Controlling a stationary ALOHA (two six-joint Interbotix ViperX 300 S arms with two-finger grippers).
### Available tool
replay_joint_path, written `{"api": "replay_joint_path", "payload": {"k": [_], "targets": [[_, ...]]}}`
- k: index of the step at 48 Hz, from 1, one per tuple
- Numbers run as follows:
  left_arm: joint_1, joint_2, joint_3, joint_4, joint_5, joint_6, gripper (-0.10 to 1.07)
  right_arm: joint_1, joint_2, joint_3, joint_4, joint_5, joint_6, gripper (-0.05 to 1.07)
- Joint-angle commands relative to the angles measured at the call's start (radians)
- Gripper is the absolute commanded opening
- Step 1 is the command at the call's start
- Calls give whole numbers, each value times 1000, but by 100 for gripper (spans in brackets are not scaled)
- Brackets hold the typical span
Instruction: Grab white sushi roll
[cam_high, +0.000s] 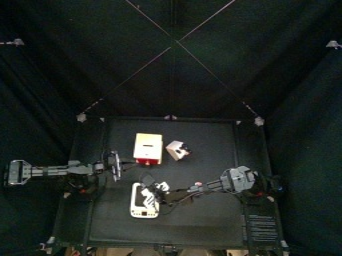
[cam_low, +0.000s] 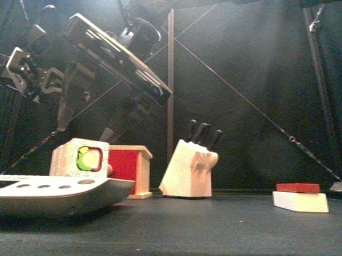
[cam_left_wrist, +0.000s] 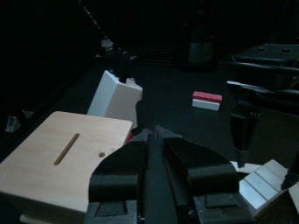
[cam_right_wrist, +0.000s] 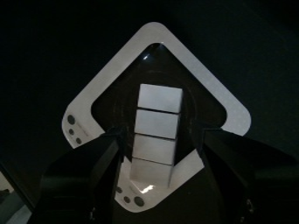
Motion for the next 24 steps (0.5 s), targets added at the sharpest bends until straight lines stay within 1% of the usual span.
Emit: {"api": "replay_joint_path", "payload": {"k": [1, 24], "targets": [[3, 3, -12, 2, -5, -2, 59, -2, -28, -26, 0, 3, -2, 91], [5, 3, -12, 0, -5, 0, 59, -2, -28, -28, 6, 21, -3, 91]]}}
